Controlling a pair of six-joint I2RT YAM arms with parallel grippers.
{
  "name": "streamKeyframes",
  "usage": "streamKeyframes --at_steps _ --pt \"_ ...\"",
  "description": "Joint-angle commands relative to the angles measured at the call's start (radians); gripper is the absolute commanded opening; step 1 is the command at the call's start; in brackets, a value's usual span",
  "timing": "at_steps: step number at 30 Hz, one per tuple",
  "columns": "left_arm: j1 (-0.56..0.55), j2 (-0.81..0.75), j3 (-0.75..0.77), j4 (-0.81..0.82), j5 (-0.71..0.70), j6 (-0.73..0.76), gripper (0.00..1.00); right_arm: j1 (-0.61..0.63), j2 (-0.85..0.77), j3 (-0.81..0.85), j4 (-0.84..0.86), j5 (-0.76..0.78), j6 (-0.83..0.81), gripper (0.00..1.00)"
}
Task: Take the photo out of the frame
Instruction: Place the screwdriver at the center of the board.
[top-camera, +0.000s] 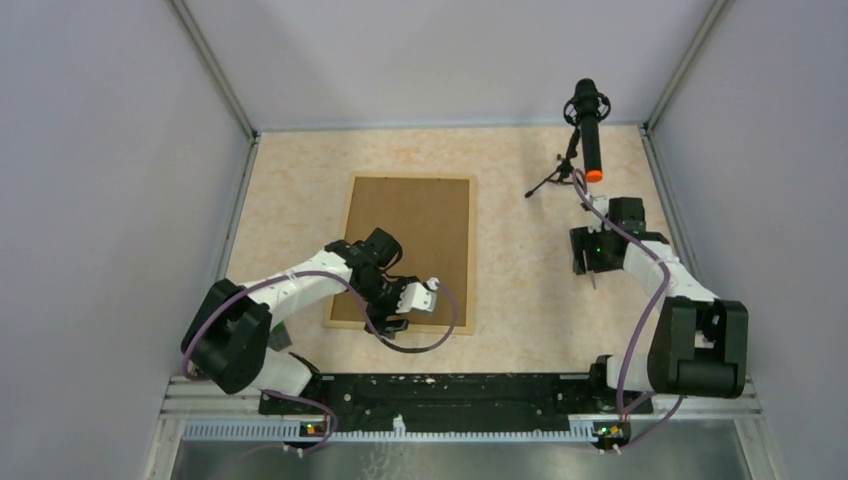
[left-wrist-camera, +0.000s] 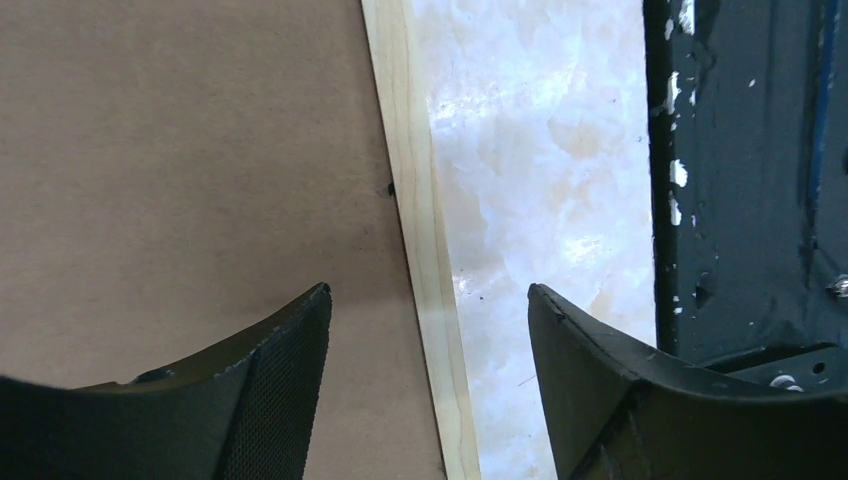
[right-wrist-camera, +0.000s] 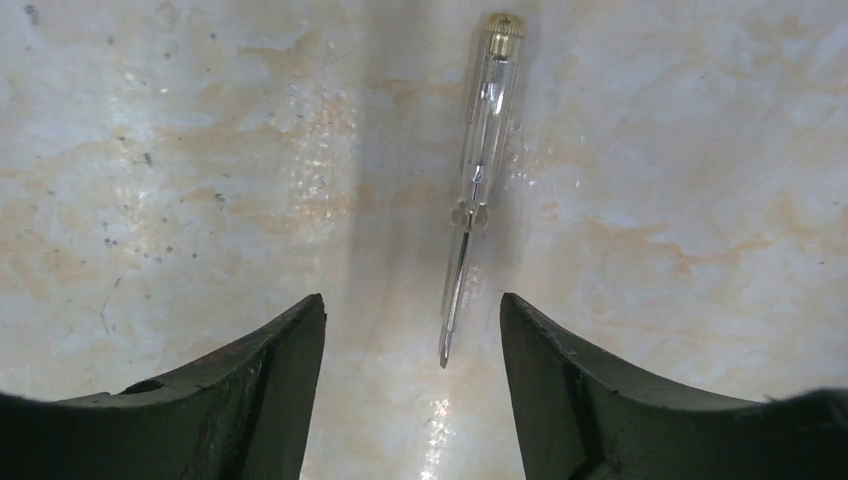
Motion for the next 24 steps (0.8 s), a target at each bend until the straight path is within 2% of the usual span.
streamKeyframes --at_steps 1,5,10,13,19,24 --pt "-0.038 -0.026 -0.04 0.117 -0.073 -0.002 0.75 0.021 -0.12 -0.015 -0.024 -0.077 -0.094 0.64" --pt "-0.072 0.027 -0.041 0.183 -0.095 -0.059 0.73 0.111 -0.218 -0.076 -0.04 -0.102 -0.2 0.65" --pt "-0.103 0.085 -0.043 0.27 -0.158 -0.112 0.69 0.261 -0.237 -0.057 -0.03 -0.116 -0.181 0.66" --pt "-0.118 0.111 -0.042 0.33 -0.193 -0.137 0.62 0.33 -0.173 -0.01 -0.003 -0.126 -0.099 0.68" --pt "-0.124 0.204 0.015 0.345 -0.209 -0.196 0.52 0.356 0.035 0.137 -0.003 -0.232 0.02 0.62" --pt "-0.111 0.314 0.054 0.421 -0.35 -0.285 0.41 0.394 0.164 0.24 0.017 -0.278 0.101 0.61"
